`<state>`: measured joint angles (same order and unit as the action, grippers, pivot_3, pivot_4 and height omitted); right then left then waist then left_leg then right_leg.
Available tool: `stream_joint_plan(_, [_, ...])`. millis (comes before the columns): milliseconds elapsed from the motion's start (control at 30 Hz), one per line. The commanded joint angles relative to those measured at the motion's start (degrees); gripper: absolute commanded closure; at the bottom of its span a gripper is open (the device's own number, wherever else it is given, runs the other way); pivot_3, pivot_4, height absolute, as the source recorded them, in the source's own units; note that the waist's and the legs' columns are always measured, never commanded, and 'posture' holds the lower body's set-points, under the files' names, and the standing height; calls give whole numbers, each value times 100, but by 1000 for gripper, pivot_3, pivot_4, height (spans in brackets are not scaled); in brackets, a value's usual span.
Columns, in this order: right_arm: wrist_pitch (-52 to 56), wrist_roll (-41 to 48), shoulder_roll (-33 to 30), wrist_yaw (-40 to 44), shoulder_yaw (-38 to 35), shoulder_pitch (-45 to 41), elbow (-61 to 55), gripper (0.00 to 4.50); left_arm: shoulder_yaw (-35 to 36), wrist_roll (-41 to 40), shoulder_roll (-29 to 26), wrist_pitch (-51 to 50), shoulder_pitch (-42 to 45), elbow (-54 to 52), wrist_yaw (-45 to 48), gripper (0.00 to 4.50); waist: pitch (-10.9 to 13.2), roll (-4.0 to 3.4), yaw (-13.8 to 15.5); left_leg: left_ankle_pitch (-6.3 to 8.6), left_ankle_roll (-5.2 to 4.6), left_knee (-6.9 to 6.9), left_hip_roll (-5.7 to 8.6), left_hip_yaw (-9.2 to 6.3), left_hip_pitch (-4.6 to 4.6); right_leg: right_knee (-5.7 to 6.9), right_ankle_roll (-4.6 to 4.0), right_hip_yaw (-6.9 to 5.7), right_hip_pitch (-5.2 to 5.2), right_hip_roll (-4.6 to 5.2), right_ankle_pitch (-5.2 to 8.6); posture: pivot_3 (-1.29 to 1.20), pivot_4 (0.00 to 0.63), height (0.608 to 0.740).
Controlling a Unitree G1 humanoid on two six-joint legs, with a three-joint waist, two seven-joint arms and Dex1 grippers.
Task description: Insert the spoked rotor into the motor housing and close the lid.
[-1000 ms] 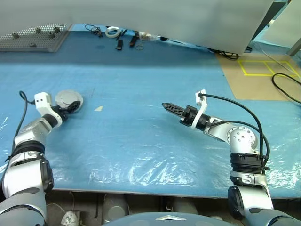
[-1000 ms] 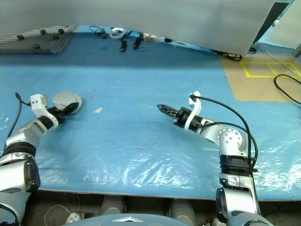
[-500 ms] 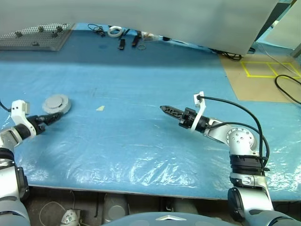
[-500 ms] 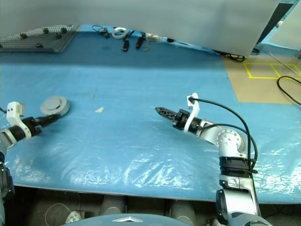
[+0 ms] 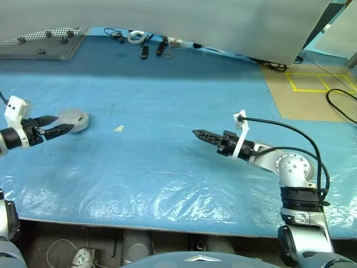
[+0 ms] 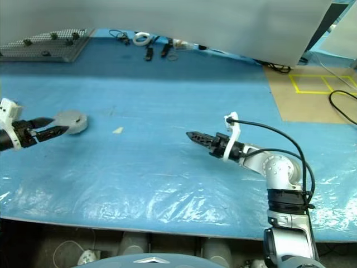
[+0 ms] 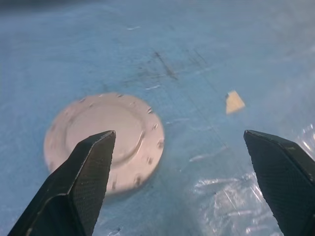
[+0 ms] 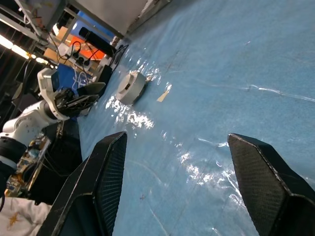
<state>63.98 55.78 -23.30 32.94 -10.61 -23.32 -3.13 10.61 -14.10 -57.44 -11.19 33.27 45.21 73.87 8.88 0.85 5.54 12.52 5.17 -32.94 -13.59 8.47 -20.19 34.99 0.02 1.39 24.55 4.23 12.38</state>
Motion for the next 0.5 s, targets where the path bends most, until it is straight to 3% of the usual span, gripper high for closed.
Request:
stream_joint_plan(33, [-72, 72, -227, 372, -31, -56, -255, 1076, -511, 474, -155, 483, -232, -498, 291, 106, 0, -1, -1, 0, 0, 2, -1, 2, 2, 0, 0, 0, 0, -1, 0, 0, 150, 740])
stream_joint_plan(233, [-273, -133, -570, 802, 122, -133, -429, 1076, -566, -65, 420, 116, -283, -2034, 370, 106, 0, 1, 26, 0, 0, -2, -4, 2, -4, 2, -8, 0, 1, -2, 4, 0, 150, 740])
stream_joint_plan(367, [-956, -851, -1078, 1437, 733, -41, -852, 1076, -958, -345, 1174, -154, -391, -3253, 342, 106, 1, -1, 30, 0, -1, -8, 3, 4, -7, 6, -19, 0, -1, 0, 11, 0, 150, 740])
stream_joint_plan(500, [-1826, -1586, -1430, 1961, 1244, 57, -1038, 1076, -1257, -349, 1580, 82, -560, -3411, 483, 106, 1, 0, -53, 0, -1, -6, -4, 6, -16, 8, -3, 9, -1, -7, 1, 0, 150, 740])
